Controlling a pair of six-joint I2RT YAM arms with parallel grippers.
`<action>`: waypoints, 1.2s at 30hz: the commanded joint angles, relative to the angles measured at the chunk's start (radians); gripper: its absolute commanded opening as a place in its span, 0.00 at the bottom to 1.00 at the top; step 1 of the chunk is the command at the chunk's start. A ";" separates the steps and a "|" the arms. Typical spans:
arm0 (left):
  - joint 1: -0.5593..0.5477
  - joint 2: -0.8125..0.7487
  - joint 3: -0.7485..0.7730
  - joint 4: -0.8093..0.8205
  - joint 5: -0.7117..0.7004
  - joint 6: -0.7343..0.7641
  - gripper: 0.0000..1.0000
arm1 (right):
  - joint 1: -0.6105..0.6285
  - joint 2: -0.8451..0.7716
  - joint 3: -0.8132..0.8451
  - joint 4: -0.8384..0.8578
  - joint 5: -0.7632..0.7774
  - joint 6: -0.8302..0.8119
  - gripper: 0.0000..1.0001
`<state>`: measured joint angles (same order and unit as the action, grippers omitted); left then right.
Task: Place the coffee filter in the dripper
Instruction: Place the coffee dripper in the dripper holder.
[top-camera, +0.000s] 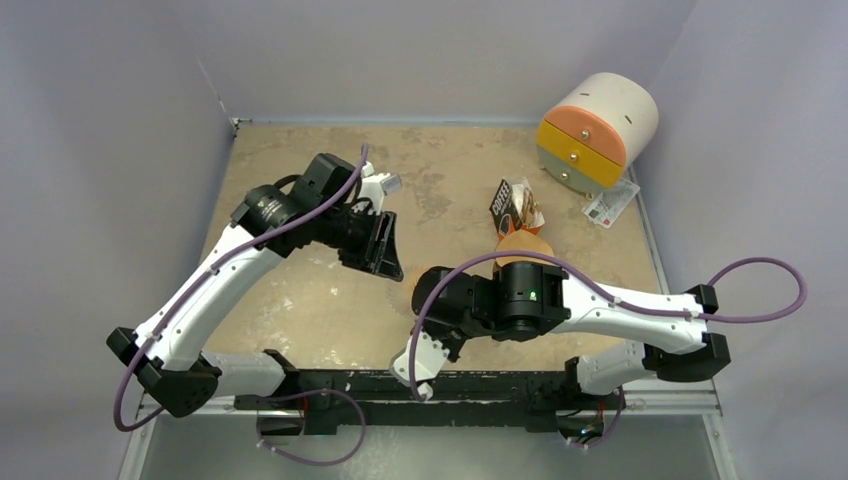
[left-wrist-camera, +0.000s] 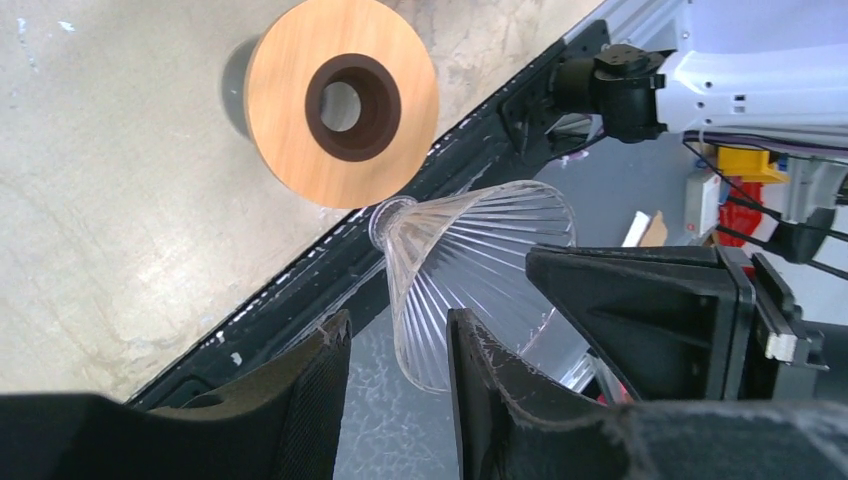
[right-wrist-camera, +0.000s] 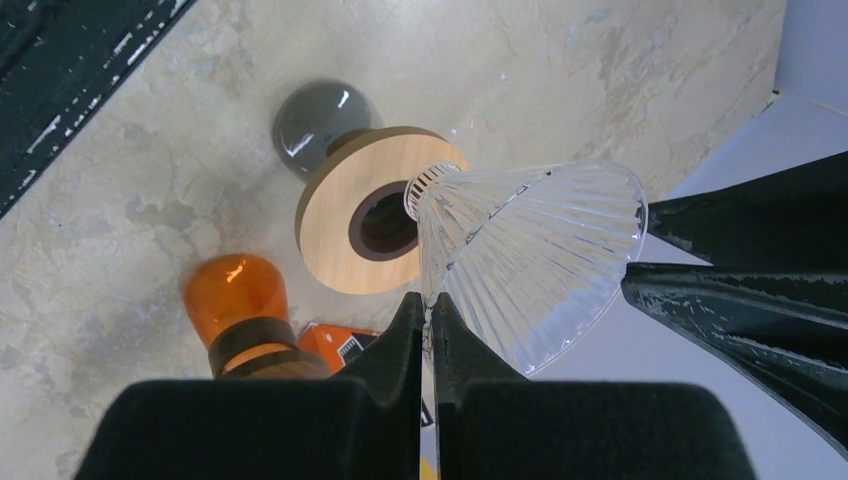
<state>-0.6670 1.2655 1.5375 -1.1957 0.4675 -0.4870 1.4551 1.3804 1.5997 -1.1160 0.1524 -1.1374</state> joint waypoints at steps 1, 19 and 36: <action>-0.029 0.001 0.047 -0.026 -0.097 -0.005 0.38 | 0.010 -0.007 0.039 -0.012 0.069 -0.038 0.00; -0.083 0.021 0.004 0.005 -0.115 -0.029 0.24 | 0.011 0.012 0.066 0.004 0.088 -0.013 0.00; -0.089 0.042 0.016 0.009 -0.116 -0.029 0.00 | 0.012 0.003 0.042 0.078 0.119 0.040 0.11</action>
<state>-0.7494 1.2972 1.5406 -1.2057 0.3550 -0.5117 1.4597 1.3964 1.6238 -1.1072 0.2199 -1.1145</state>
